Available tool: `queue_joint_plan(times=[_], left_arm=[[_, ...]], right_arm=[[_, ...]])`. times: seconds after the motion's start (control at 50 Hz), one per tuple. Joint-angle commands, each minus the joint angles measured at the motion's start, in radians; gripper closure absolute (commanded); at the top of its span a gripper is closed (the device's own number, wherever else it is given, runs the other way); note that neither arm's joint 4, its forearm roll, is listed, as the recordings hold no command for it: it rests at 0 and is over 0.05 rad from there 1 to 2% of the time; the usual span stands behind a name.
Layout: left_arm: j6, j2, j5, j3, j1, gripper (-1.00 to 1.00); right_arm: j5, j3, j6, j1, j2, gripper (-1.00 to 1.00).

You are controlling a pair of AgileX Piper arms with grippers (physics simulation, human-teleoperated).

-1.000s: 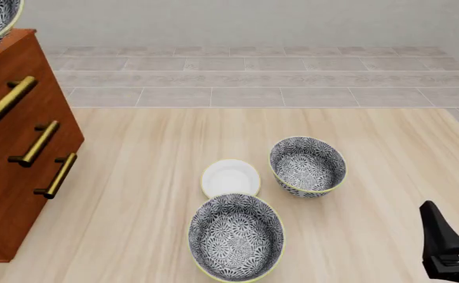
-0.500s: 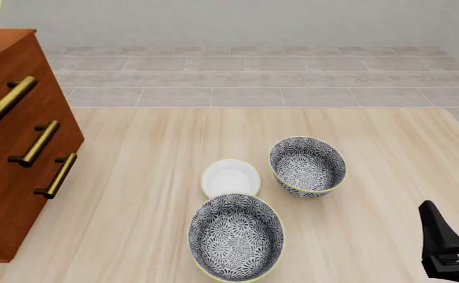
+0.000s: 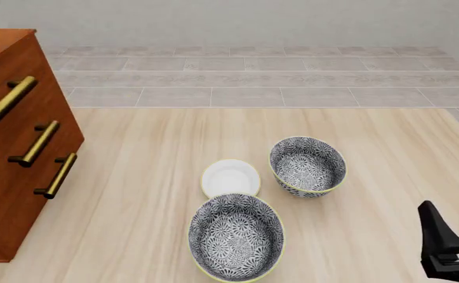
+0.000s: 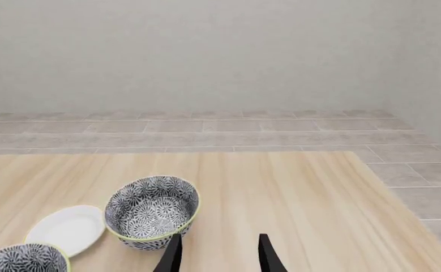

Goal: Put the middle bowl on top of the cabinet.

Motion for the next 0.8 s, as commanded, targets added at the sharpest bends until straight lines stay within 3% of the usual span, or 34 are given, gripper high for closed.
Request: queue_joint_plan(times=[0.02,0.8], left_arm=[[0.000,0.023,-0.018,0.001,0.026,1.00],[-0.005,0.061,-0.051,0.040,0.057,1.00]], right_arm=[[0.005,0.000,-0.003,0.000,-0.004,-1.00],[0.003,-0.001,-0.005,-0.002,0.000,-1.00]])
